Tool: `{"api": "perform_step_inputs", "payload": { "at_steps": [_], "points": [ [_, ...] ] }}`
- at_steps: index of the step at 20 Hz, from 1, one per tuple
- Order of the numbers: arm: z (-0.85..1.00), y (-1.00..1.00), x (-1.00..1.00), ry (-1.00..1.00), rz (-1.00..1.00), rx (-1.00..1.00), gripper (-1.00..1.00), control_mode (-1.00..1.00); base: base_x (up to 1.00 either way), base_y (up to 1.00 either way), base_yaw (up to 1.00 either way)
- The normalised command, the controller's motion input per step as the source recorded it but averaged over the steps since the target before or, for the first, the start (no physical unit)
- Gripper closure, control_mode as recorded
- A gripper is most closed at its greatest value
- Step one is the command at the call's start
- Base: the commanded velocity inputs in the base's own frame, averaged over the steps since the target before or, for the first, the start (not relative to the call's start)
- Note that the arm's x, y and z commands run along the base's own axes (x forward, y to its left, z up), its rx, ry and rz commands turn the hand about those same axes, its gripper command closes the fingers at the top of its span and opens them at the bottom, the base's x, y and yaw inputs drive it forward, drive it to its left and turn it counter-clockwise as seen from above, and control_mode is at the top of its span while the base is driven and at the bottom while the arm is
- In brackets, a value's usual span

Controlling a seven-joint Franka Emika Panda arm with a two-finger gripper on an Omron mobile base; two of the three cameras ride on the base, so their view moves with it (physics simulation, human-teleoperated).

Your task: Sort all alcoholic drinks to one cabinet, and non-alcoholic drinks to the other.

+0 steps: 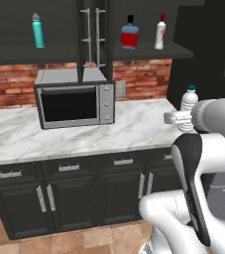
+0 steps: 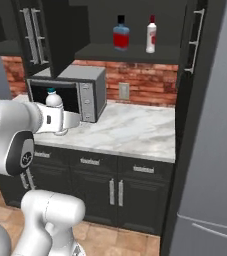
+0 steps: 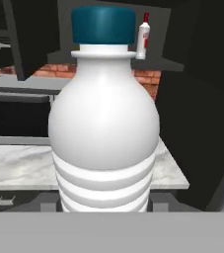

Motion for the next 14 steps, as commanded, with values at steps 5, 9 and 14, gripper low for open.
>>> {"api": "perform_step_inputs", "payload": {
  "at_steps": [5, 9, 14],
  "points": [
    [0.00, 0.00, 0.00, 0.00, 0.00, 0.00, 1.00, 1.00, -0.24, 0.68, 0.03],
    [0.00, 0.00, 0.00, 0.00, 0.00, 0.00, 1.00, 1.00, -0.02, 0.77, 0.02],
    [0.00, 0.00, 0.00, 0.00, 0.00, 0.00, 1.00, 1.00, 0.15, 0.75, 0.00]
  ]
}}
